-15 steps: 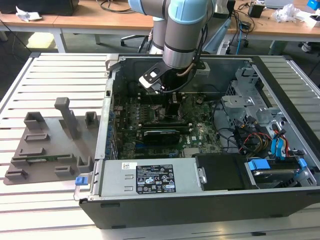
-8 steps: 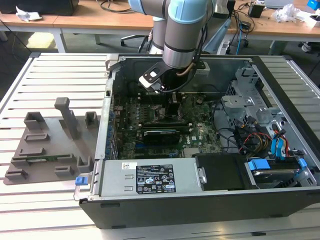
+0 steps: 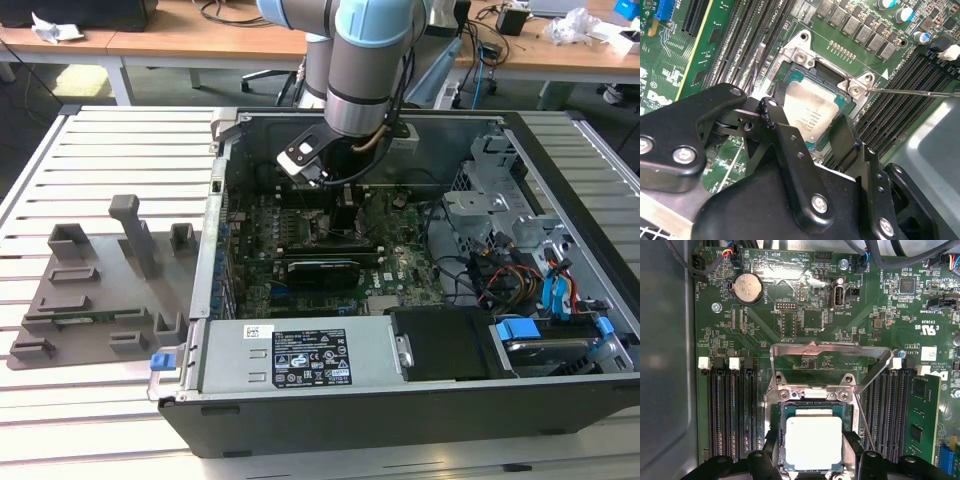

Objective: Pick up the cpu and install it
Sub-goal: 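Place the cpu into insertion slot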

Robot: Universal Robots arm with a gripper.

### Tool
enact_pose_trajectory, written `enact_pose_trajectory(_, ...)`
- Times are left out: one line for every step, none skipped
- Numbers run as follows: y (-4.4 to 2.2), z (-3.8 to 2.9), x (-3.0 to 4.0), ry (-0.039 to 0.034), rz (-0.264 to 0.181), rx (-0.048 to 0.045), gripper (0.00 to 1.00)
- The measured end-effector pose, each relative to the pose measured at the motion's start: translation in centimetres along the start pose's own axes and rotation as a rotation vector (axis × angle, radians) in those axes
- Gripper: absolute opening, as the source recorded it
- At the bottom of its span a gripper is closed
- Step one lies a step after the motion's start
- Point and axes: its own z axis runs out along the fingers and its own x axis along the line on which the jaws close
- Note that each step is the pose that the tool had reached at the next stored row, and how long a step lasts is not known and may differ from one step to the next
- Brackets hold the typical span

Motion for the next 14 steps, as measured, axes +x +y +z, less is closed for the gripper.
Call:
enact_pose_trajectory(-0.01, 0.0, 0.01, 0.0, 0.0, 0.0, 0.62)
enact_pose_trajectory(-0.01, 0.0, 0.01, -0.0001, 0.0, 0.0, 0.62)
enact_pose_trajectory(-0.01, -0.03, 0.02, -0.0001, 0.0, 0.0, 0.62)
enact_pose_trajectory(-0.02, -0.09, 0.02, -0.0001, 0.0, 0.0, 0.62)
enact_pose_trajectory(-0.03, -0.3, 0.0, 0.0, 0.0, -0.0001, 0.62)
enact_pose_trajectory(-0.05, -0.61, -0.02, 0.0001, 0.0, -0.0002, 0.62)
enact_pose_trajectory(-0.07, -0.75, -0.03, 0.0, 0.0, -0.0001, 0.62)
enact_pose_trajectory(-0.07, -0.84, -0.03, -0.0001, 0.0, -0.0001, 0.62)
enact_pose_trajectory(-0.08, -0.94, -0.04, -0.0004, 0.0, -0.0001, 0.62)
enact_pose_trajectory(-0.1, -1.04, -0.05, -0.0006, 0.0, -0.0001, 0.6)
enact_pose_trajectory(-0.11, -1.11, -0.05, -0.0006, 0.0, -0.0002, 0.53)
enact_pose_trajectory(-0.11, -1.15, -0.05, -0.0006, 0.0, -0.0002, 0.47)
enact_pose_trajectory(-0.12, -1.23, -0.05, -0.0005, 0.0, -0.0002, 0.41)
enact_pose_trajectory(-0.12, -1.24, -0.05, -0.0003, 0.0, -0.0003, 0.35)
